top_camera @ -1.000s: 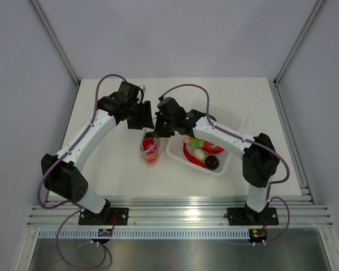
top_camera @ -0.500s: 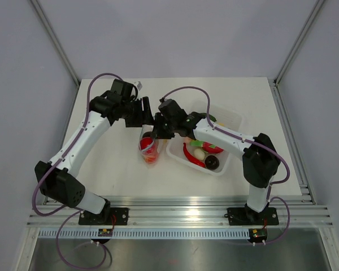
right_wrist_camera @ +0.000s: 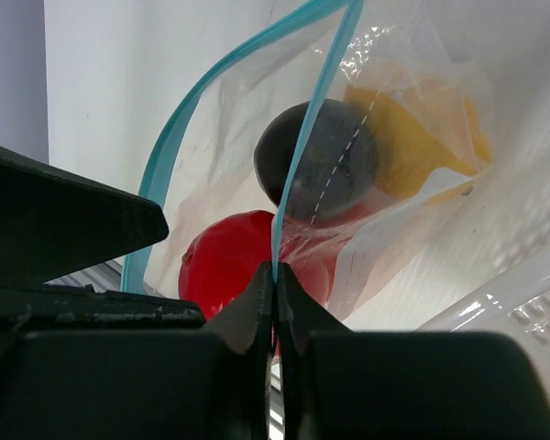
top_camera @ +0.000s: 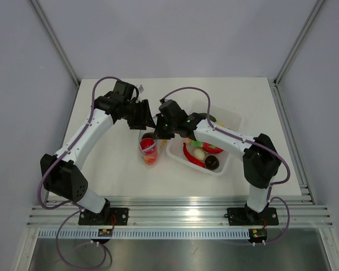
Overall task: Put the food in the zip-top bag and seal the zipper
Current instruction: Adjust the zipper food storage bag at the center of the board.
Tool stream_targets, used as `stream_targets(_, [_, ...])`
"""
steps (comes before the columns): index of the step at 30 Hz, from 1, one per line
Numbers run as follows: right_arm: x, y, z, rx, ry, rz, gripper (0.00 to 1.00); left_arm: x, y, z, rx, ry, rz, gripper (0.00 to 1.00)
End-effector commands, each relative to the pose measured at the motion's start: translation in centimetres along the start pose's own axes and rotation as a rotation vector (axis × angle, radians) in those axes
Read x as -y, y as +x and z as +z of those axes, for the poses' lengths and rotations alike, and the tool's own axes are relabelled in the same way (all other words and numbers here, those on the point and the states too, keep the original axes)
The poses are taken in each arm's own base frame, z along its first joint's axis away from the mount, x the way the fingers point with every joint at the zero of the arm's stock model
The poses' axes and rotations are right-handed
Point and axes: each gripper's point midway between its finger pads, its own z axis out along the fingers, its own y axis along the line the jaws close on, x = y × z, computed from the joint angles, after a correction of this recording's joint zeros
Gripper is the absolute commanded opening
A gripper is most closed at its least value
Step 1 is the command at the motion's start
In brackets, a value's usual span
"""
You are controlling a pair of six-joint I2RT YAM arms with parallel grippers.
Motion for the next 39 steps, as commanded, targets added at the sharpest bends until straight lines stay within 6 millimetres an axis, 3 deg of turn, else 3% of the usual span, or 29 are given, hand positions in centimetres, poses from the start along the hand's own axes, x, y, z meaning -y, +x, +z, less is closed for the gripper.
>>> stream_targets(1, [-3.7,-1.9,-2.7,0.077,-0.123,-0.019,0.01,2.4,-1.5,0.3,0.024,0.107,-0.004,0.5])
stream_targets(6, [-3.6,-2.0,-3.1,0.093,-0.131,-0.025,0.0,2.4,-2.3,1.2,0.016,0.095,-0.039,0.46])
stream_targets(16, [-3.6,-1.8,-3.5,0.092,-0.144,-0.039,0.0,0.6,-3.2,3.6,0.026,-0.005,-0.105,0.45])
stream_targets(19, [-3.5,-1.7,-3.5,0.09,-0.141,-0.038,0.0,0.1,-3.2,3.9,0.027,-0.026,-0.105,0.38])
stream_targets(20, [-3.5,-1.7,-3.4,0.09,-0.141,-0.038,0.0,0.0,-3.2,4.0,0.027,-0.029,-0.102,0.31])
stream_targets(22, [-3.6,-1.7,-3.5,0.089,-0.141,-0.038,0.1,-0.2,-3.0,4.1,0.02,-0.033,-0.097,0.16])
stream_targets(23, [-3.5,-1.7,-3.5,0.09,-0.138,-0.037,0.23,-0.2,-2.9,4.1,0.018,-0.033,-0.094,0.1])
stream_targets(24, [-3.6,-1.8,-3.7,0.094,-0.139,-0.038,0.46,-0.3,-2.8,4.2,0.011,-0.035,-0.081,0.0])
stream_targets(27, [-3.4,-1.9,-4.6,0.112,-0.134,-0.052,0.68,-0.5,-2.9,3.9,0.016,-0.043,-0.033,0.0])
stream_targets(34, [-3.4,-4.2,-8.8,0.242,-0.146,-0.134,0.7,-0.4,-4.1,1.9,0.051,-0.052,0.149,0.0])
stream_targets(35, [-3.5,-5.2,-9.9,0.278,-0.17,-0.138,0.69,-0.3,-4.3,1.5,0.05,-0.046,0.191,0.0])
stream_targets(38, [-2.8,-5.8,-10.5,0.297,-0.208,-0.175,0.71,-0.1,-4.4,0.7,0.058,-0.037,0.252,0.0])
stream_targets(39, [-1.5,-6.5,-10.6,0.306,-0.197,-0.17,0.73,0.0,-4.3,0.4,0.057,-0.027,0.284,0.0])
